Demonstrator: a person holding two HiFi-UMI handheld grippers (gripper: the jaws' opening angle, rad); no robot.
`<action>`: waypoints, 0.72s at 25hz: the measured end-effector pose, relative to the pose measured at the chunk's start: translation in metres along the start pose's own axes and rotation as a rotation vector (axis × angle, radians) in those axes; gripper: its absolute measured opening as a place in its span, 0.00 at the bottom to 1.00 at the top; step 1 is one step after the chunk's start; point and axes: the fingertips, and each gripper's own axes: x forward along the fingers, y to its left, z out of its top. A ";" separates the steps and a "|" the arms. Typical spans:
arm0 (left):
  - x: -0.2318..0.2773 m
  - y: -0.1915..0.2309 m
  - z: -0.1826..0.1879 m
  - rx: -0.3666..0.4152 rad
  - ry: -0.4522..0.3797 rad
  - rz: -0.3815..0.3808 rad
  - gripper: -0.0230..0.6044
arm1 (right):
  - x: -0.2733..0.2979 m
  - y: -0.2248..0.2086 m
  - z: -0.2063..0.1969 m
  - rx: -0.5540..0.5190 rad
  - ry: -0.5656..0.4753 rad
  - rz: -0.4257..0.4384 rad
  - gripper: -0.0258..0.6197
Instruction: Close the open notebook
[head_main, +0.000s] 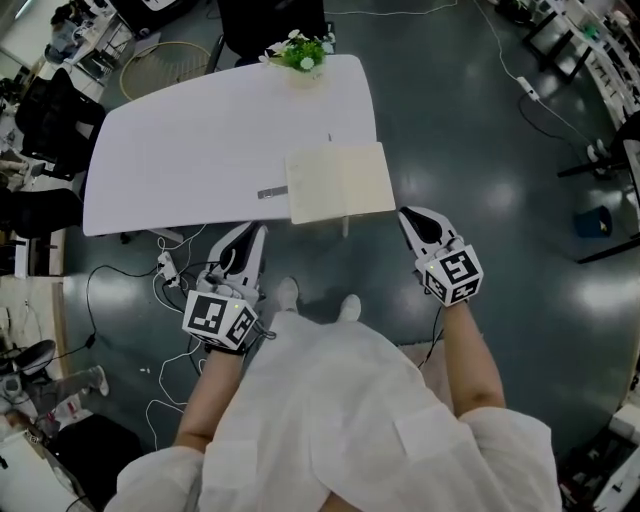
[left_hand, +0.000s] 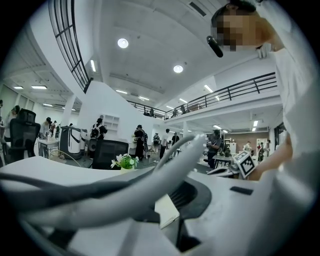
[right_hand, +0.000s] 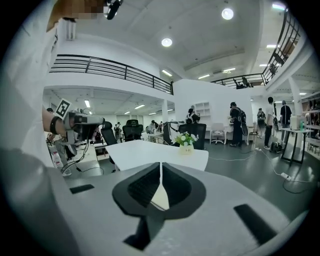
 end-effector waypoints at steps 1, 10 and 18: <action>0.003 0.001 -0.003 -0.002 0.015 -0.002 0.06 | 0.005 -0.002 -0.006 0.005 0.012 -0.002 0.07; 0.027 0.024 -0.025 -0.027 0.077 -0.021 0.06 | 0.044 -0.036 -0.047 0.064 0.100 -0.057 0.11; 0.037 0.035 -0.041 -0.048 0.139 -0.024 0.06 | 0.070 -0.050 -0.093 0.118 0.221 -0.082 0.12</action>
